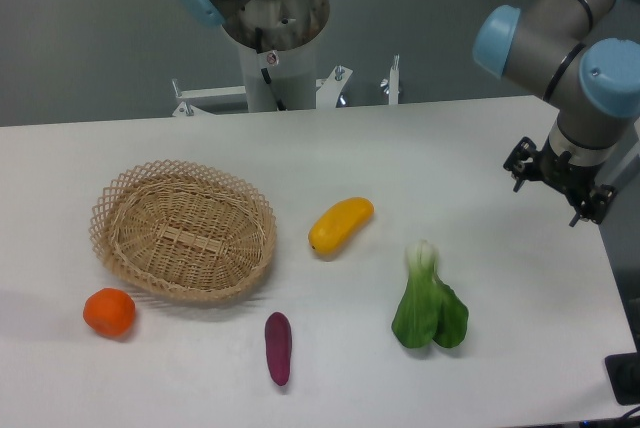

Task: Pick up the green vegetable from the table

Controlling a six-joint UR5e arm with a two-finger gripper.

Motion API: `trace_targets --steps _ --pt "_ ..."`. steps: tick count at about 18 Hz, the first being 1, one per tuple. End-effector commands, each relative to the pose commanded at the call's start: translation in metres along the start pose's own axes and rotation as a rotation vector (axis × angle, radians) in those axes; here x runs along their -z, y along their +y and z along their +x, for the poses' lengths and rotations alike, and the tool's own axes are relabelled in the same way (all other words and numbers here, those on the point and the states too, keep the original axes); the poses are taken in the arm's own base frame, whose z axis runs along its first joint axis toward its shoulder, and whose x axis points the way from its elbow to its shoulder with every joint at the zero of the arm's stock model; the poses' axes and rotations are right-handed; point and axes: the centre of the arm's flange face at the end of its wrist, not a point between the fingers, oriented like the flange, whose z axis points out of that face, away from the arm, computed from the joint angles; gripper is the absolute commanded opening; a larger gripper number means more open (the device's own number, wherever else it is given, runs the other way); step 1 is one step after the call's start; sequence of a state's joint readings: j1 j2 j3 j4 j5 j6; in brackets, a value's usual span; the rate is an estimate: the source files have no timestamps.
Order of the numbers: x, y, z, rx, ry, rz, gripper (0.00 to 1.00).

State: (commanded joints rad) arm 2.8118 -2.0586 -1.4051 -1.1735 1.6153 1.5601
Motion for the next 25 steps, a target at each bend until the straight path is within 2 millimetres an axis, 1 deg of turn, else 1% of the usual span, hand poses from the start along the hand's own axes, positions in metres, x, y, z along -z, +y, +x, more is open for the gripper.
trace_targets --steps 7,9,10,12,13,14,16,17,19,21,23,25 --pt "0.001 0.000 0.001 0.017 0.000 -0.003 1.00" --pt "0.005 -0.003 0.003 0.075 -0.001 0.014 1.00" --pt "0.009 -0.010 0.004 0.116 -0.003 0.042 1.00" --pt "0.013 -0.022 0.011 0.217 0.011 0.096 1.00" --pt "0.013 -0.036 0.015 0.254 0.018 0.112 1.00" --pt "0.015 -0.055 0.021 0.288 0.022 0.120 1.00" --pt "0.010 -0.087 0.031 0.361 0.041 0.119 1.00" --pt "0.004 -0.103 0.037 0.386 0.055 0.119 1.00" --pt "-0.011 -0.122 0.046 0.420 0.082 0.108 1.00" --pt "-0.030 -0.135 0.049 0.429 0.111 0.096 1.00" --pt "-0.042 -0.140 0.048 0.431 0.109 0.097 1.00" --pt "-0.056 -0.153 0.052 0.410 0.115 0.096 1.00"
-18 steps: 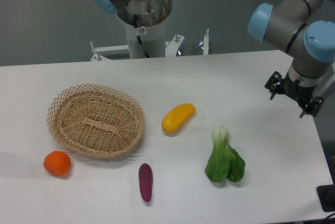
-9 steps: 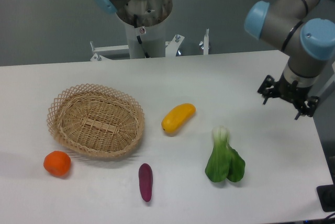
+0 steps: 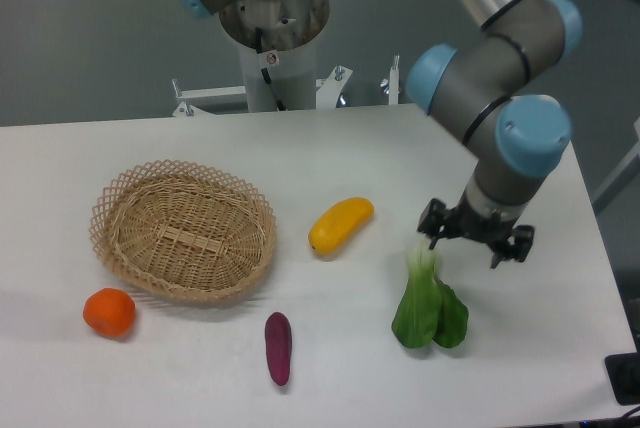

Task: Pick up the green vegetable from the table
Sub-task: 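Move the gripper over the green bok choy and lower onto it, then close the gripper on the bok choy leaves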

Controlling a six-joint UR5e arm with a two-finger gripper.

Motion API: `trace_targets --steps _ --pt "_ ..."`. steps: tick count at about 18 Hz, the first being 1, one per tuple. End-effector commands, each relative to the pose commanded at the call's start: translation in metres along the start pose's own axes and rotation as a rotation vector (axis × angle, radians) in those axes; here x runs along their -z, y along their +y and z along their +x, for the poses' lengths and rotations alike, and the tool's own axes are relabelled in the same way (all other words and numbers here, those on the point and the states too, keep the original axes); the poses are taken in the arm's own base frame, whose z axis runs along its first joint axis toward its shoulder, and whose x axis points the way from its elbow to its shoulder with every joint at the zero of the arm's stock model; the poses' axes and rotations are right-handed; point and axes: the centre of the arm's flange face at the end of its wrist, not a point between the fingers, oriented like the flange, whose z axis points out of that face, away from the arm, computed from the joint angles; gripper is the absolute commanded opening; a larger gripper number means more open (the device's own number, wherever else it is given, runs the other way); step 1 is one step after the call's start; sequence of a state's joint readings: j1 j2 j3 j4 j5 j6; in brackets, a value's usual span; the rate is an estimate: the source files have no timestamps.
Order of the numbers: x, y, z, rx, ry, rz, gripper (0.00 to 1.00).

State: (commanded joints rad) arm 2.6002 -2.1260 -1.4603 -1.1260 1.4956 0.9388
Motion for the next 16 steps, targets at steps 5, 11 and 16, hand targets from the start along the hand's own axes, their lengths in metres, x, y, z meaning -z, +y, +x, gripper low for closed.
trace_targets --steps 5,11,16 --pt "-0.032 0.001 0.009 -0.009 -0.017 0.011 1.00" --pt "-0.044 0.005 0.013 -0.013 -0.046 0.026 1.00" --pt "-0.048 0.006 0.014 -0.004 -0.051 0.023 1.00"
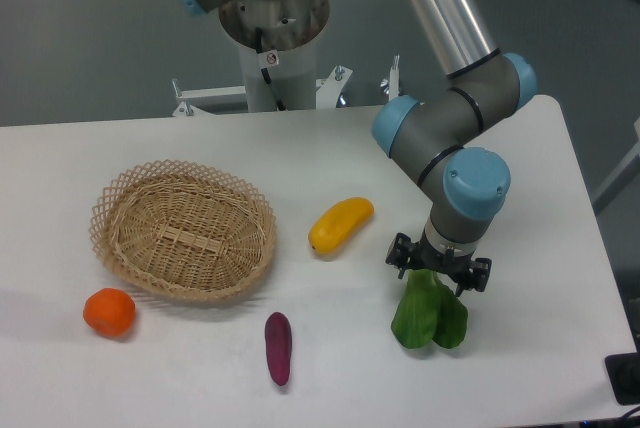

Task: Pick up the green vegetable from the table
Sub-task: 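Close the gripper on the bok choy leaves, then lift the held bok choy up off the table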

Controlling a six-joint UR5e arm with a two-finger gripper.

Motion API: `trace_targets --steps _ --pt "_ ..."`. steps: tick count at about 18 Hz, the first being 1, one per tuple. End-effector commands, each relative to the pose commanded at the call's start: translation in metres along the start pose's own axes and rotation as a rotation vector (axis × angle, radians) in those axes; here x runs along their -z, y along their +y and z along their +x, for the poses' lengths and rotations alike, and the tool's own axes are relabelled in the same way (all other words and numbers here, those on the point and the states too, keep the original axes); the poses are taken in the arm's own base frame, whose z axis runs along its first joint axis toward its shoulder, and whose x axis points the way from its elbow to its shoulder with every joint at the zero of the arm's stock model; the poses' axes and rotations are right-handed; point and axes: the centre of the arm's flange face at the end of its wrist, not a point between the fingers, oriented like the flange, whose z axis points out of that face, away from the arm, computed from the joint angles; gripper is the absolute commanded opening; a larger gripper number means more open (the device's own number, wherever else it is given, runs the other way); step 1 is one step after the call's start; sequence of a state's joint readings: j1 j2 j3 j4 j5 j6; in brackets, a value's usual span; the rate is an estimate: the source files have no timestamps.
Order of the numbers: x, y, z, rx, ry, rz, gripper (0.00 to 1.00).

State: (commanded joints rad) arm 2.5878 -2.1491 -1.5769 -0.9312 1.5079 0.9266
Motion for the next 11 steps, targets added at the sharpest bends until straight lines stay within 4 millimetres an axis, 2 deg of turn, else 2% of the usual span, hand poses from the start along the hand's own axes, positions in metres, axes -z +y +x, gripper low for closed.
trace_targets --steps 8,11 --pt "-0.020 0.001 0.017 0.001 -0.016 0.002 0.99" --pt "-0.019 0.001 0.018 -0.001 -0.015 0.001 0.59"
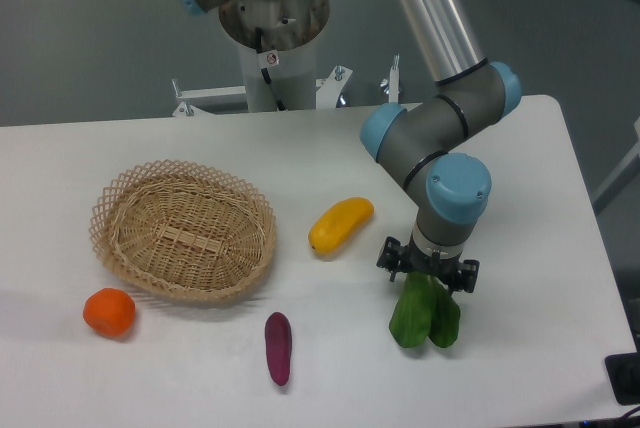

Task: Pick up the green vegetable from the table
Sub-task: 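Lift the held bok choy up off the table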

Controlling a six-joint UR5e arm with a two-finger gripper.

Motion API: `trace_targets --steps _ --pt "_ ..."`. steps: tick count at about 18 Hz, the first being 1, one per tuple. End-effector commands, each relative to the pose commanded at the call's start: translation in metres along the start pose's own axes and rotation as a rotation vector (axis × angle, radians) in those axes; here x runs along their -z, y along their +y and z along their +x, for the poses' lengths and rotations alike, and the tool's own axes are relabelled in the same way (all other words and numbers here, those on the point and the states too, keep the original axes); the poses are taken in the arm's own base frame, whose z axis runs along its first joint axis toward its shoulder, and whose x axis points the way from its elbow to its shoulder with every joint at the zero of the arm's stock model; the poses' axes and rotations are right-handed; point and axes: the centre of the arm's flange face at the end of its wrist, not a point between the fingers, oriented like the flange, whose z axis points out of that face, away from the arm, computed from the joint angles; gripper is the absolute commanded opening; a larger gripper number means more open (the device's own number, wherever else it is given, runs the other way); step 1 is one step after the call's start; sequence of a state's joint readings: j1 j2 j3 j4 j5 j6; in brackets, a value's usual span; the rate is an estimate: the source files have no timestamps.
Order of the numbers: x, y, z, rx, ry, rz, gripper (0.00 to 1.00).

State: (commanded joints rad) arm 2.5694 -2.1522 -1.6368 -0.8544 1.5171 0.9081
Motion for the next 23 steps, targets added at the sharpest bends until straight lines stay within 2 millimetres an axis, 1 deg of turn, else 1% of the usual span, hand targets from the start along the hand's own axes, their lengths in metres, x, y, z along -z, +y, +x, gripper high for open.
trace_targets --steps 2,3,4,10,13,16,17,18,20,23 --pt "0.003 -0.001 -0.001 0.001 -0.007 0.001 0.42" --pt "0.006 -0.001 -0.001 0.003 -0.009 0.003 0.36" --pt "0.009 -0.001 -0.001 0.001 -0.012 0.005 0.35" --pt "0.031 0.000 -0.003 -0.013 -0.039 0.022 0.35" --pt "0.051 0.000 -0.007 -0.019 -0.063 0.039 0.35" --pt "0.064 -0.002 -0.011 -0.019 -0.083 0.054 0.35" --pt "0.073 -0.003 -0.012 -0.020 -0.096 0.064 0.35" --pt "0.083 -0.005 -0.015 -0.020 -0.109 0.073 0.35" --pt "0.102 0.002 -0.027 -0.028 -0.154 0.059 0.35" --pt "0.116 0.010 -0.039 -0.072 -0.156 0.016 0.35"
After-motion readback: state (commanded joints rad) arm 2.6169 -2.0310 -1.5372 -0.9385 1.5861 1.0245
